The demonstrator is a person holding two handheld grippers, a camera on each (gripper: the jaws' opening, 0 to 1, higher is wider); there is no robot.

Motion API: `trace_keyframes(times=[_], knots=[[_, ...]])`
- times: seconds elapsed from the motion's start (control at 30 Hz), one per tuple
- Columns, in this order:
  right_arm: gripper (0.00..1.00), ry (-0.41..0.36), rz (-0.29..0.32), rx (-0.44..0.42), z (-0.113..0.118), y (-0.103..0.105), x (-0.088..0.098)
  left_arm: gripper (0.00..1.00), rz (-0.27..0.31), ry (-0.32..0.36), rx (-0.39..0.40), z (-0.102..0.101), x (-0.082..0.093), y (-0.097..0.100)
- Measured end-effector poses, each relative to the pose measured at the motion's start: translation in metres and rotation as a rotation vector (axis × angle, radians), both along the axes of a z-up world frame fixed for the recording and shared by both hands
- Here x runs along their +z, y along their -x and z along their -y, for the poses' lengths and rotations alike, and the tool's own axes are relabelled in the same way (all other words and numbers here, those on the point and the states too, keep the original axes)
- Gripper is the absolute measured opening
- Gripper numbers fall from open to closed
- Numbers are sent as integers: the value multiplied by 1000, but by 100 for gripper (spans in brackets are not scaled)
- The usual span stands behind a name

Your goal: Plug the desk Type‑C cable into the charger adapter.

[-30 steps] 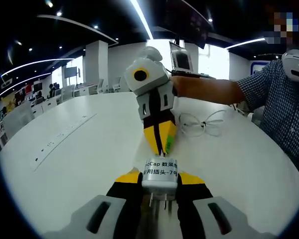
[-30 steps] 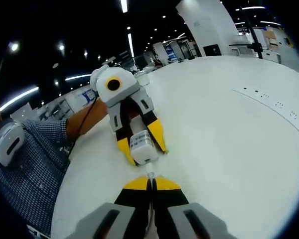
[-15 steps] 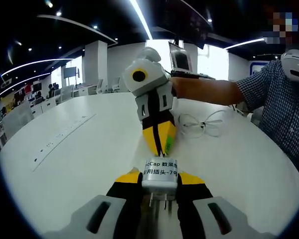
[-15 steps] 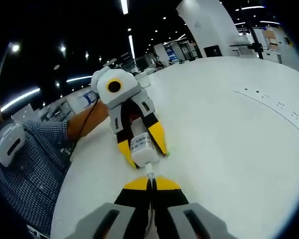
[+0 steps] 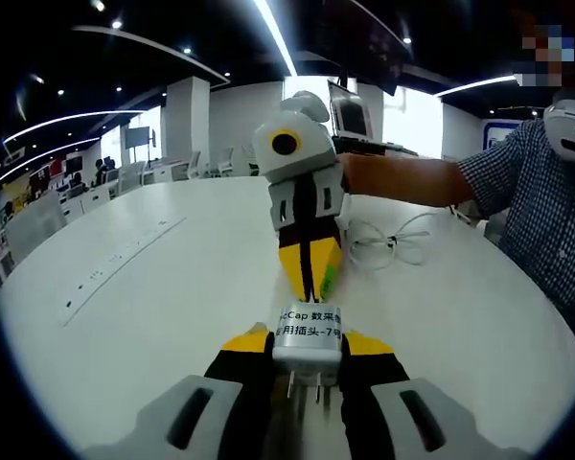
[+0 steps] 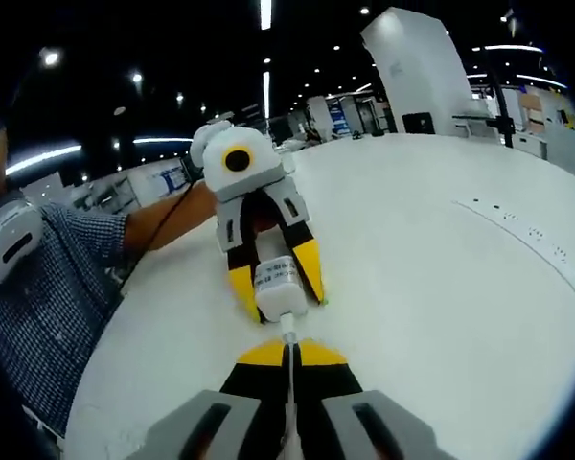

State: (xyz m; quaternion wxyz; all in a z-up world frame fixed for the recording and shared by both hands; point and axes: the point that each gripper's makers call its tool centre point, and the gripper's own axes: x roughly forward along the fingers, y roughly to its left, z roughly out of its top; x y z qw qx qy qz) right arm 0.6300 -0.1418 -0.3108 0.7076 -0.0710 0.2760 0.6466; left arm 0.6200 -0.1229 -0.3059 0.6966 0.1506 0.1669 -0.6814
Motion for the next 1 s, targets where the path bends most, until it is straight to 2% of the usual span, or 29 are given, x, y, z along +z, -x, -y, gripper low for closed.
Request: trace_keyframes(times=[0.03,0.07,0.2,0.43,0.8,1.0], knots=[[4,-4,35,10,0,0,1,27,1,3,1,0,0,-1],[4,-5,28,6,-1,-2,0,27,2,8,2,0,0,-1],[4,1,108,22,-2,1,0,27,3,13,2,-1,0,-3],[3,-6,179,34,-3,9,1,27,0,15,-8,-2,-1,-5],[3,-5,197,32,-8,16,2,26,0,15,-11,-4,-1,-9],[2,-32,177,16,-11,20,5,26,4,8,-4,-4,-1,-10]])
